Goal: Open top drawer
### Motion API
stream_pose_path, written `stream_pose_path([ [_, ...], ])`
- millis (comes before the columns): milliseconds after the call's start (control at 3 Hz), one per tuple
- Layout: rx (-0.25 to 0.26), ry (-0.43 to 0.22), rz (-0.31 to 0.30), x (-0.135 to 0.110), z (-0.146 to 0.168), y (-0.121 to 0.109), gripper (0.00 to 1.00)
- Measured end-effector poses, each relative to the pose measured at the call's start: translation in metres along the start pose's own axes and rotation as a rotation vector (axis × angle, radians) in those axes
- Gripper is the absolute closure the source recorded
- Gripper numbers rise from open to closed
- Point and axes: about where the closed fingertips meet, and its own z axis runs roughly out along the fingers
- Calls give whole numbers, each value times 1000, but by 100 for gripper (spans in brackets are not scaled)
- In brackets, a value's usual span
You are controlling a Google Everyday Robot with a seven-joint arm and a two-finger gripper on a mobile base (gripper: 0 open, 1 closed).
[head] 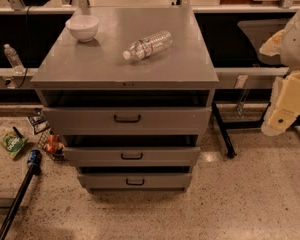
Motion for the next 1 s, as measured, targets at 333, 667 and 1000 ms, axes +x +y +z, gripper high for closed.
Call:
stream_pose_path([
  [333,0,0,0,0,0,0,0],
  [667,-19,-35,-27,-5,26,-4,0],
  [1000,-62,-83,-65,-9,74,-7,0],
])
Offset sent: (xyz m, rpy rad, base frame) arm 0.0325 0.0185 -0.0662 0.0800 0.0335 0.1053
